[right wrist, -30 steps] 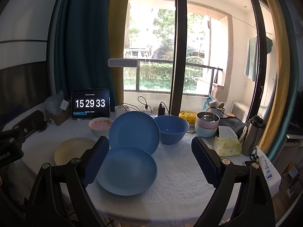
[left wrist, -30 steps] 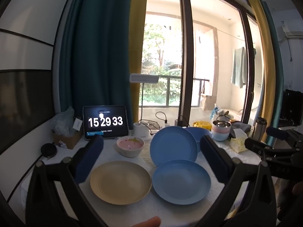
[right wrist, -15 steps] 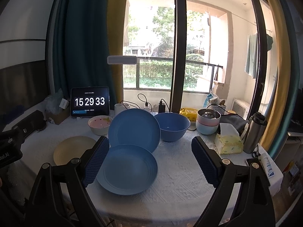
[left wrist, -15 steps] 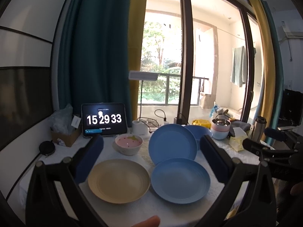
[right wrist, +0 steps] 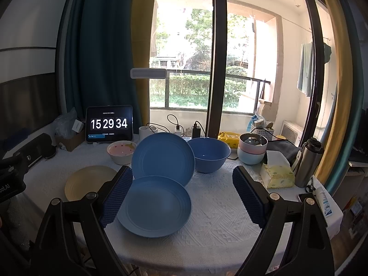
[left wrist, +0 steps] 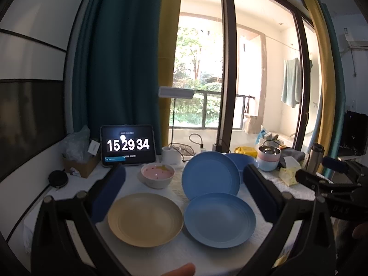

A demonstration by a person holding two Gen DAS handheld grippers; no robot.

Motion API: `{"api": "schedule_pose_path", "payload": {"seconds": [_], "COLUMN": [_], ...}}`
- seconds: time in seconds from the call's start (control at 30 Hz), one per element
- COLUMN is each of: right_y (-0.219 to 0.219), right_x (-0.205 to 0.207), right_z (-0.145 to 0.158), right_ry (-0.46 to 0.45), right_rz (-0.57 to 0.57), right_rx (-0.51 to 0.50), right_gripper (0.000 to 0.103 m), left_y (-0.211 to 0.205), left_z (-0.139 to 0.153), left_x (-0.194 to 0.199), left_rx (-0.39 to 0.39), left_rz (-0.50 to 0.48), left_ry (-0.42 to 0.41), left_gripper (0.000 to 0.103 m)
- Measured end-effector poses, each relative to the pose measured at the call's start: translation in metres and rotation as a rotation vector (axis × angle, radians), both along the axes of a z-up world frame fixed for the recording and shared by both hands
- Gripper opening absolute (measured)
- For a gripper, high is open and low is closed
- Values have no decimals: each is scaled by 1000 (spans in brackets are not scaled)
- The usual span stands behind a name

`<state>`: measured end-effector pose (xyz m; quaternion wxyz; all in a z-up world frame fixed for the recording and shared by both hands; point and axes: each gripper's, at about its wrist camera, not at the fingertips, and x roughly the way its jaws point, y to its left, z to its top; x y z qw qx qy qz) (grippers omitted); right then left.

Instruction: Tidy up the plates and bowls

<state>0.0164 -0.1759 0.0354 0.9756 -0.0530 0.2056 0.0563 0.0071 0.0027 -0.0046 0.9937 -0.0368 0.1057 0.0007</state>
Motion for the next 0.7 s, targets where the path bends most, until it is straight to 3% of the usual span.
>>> {"api": "schedule_pose_path", "payload": {"seconds": [0.7], "right_y": [0], "right_x": [0], "right_z": [-1], "right_ry": [1], "right_rz": [3], "right_rx": [-2], "right_gripper": [91], "left_y": [7], "left_z": [-1], "left_x": [-1], "left_rx": [-22], "left_rz": [6], "left_ry": [12], "left_gripper": [103]}}
